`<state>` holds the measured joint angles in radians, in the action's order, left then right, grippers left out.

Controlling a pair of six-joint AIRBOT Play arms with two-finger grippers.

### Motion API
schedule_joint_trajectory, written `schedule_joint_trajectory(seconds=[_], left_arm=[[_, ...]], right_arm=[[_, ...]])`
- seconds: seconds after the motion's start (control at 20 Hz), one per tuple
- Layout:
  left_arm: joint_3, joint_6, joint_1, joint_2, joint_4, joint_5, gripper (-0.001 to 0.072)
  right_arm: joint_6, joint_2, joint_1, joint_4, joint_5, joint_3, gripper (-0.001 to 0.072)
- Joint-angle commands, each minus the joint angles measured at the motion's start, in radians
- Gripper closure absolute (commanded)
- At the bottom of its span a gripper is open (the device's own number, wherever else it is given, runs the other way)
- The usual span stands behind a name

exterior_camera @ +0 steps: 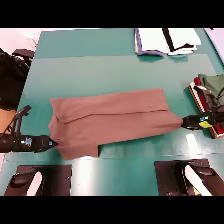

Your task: Fold the shirts.

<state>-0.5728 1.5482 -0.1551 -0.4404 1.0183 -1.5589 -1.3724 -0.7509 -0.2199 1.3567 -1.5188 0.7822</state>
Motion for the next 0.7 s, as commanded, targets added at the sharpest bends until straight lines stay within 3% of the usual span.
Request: schedule_joint_trajectory(seconds=[0.0,0.2,0.3,0.5,0.65], left_arm=[[-0.074,-0.029,0.003,-0.089,-0.001,0.107,0.0682],[-0.204,-0.15,0.051,-0.383,0.0,0.358,0.0682],[-0.294,-0.197,0.056,-0.56,0.0,0.412,0.0681],[-0.461,-0.196,0.056,-0.829,0.013,0.487,0.0679],[-0.526,-0.196,0.056,-0.917,0.006,0.508,0.0679]], right_arm=[[0.001,-0.048,-0.001,0.005,0.068,0.073,0.0698],[0.0,-0.304,0.103,-0.002,0.173,0.217,0.0698],[-0.007,-0.443,0.142,-0.002,0.177,0.301,0.0698],[-0.027,-0.638,0.151,-0.014,0.182,0.443,0.0698],[-0.026,-0.727,0.129,-0.083,0.181,0.522,0.0698]])
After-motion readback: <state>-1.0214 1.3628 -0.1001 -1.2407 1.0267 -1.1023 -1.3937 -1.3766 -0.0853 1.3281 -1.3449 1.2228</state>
